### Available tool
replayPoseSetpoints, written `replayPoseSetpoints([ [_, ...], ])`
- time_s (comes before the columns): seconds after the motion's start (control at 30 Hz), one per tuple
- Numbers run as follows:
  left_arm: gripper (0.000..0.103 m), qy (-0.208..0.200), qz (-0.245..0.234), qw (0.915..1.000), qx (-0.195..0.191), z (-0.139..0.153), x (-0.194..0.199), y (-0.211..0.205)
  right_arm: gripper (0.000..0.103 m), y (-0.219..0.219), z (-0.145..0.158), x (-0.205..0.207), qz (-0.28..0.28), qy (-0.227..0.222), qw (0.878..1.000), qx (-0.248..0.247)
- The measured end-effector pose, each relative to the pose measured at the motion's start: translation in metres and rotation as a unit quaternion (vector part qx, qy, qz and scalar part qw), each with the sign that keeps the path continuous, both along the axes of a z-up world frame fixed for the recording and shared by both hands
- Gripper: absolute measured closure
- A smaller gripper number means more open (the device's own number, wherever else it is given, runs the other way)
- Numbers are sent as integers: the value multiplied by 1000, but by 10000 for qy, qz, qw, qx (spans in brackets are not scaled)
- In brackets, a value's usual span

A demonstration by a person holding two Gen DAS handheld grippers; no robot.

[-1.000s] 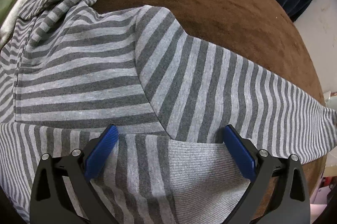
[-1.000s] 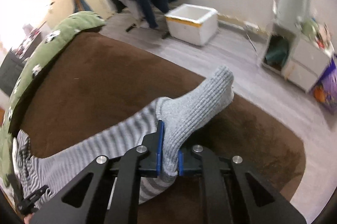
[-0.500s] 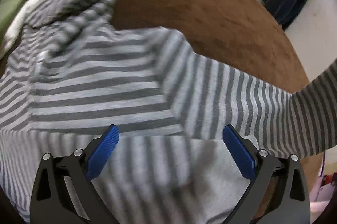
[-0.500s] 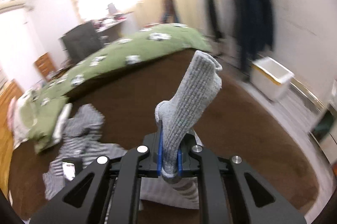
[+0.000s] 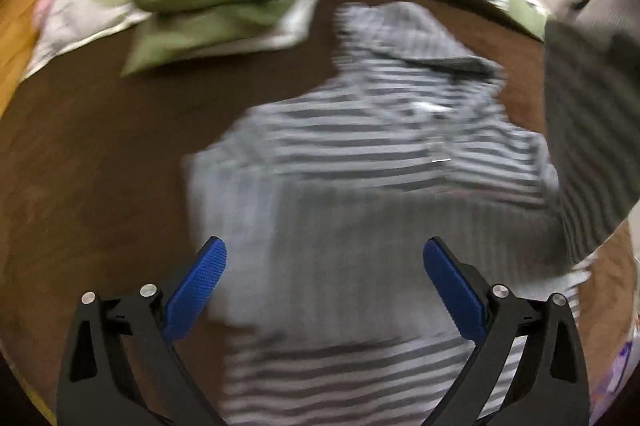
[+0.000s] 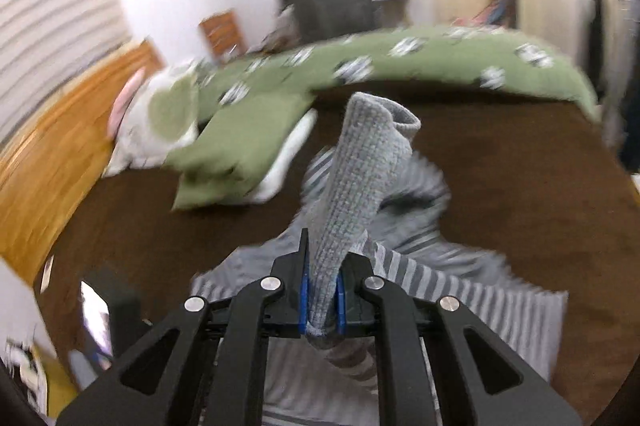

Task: Fold large clothes
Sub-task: 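Carry the cuff across the body onto the first sleeve, open right gripper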

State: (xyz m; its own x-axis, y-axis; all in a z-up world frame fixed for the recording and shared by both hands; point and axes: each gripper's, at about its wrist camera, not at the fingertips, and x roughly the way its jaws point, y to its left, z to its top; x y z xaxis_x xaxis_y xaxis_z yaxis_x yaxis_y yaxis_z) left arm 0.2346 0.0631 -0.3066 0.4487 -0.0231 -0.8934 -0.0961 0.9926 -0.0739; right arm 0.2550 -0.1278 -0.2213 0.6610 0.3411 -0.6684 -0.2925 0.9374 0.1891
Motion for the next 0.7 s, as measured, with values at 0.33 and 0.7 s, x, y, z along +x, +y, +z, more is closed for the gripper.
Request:
replayPoseSetpoints([
  [0.33, 7, 302, 747, 9967, 45, -27, -47, 106, 92, 117, -139, -20, 703, 934, 9889, -917],
  [0.7, 7, 272, 774, 9966, 16, -18, -54, 127, 63, 133, -153, -23, 766, 1442, 9845, -643],
])
